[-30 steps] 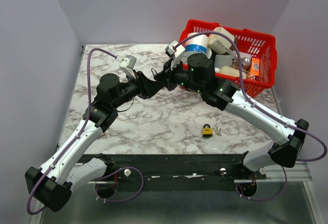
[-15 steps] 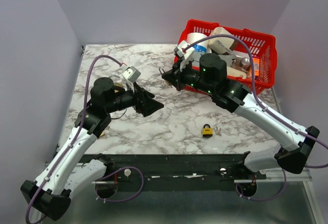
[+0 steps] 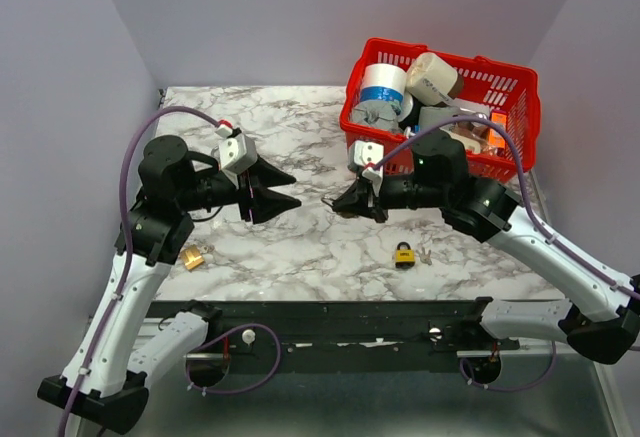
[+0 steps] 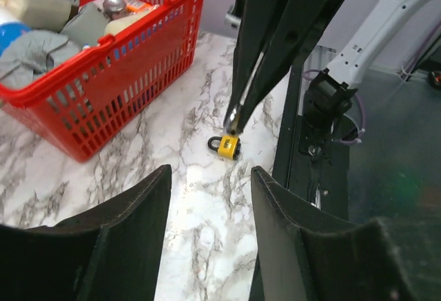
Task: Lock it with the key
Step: Lock the lock.
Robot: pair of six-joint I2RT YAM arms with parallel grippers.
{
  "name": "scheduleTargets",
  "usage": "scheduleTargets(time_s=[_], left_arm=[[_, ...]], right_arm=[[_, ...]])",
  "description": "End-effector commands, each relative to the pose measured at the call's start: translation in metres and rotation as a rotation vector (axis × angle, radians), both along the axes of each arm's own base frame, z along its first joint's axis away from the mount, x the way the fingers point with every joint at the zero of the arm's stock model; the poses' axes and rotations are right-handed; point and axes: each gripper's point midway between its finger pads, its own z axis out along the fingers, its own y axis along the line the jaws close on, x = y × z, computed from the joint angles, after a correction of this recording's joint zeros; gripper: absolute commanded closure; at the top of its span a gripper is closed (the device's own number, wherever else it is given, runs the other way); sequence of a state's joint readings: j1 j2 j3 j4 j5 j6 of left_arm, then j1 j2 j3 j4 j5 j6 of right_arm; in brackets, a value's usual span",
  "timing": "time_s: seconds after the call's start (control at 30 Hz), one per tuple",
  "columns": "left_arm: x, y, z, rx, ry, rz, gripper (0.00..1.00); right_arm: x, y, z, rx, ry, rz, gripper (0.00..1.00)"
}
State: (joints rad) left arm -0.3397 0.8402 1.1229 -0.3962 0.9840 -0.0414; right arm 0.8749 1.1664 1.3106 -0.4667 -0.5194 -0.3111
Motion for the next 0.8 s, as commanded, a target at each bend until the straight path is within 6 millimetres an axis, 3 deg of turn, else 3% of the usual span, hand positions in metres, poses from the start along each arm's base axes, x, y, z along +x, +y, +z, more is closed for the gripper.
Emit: scheduleTargets(time_s=[0.0, 0.3, 0.57, 0.77], left_arm=[[-0.013, -0.006, 0.014, 0.004, -0.106, -0.148, 0.45], [-0.030, -0.025, -0.003, 0.001, -0.084, -0.210, 0.48], [-0.029, -0.047, -0.019, 0.047, -0.076, -0.203, 0.53], [-0.023, -0.051, -0.023, 0.052, -0.074, -0.182, 0.56]], right_arm=[[-0.020, -0.003, -0.001, -0.033, 0.006, 0.116, 0.99], [-0.022, 0.004, -0.002, -0.035, 0.077, 0.127, 0.99], [-0.025, 0.006, 0.002, -0.028, 0.072, 0.141, 0.99], [-0.031, 0.005, 0.001, -0.024, 0.068, 0.166, 0.99]])
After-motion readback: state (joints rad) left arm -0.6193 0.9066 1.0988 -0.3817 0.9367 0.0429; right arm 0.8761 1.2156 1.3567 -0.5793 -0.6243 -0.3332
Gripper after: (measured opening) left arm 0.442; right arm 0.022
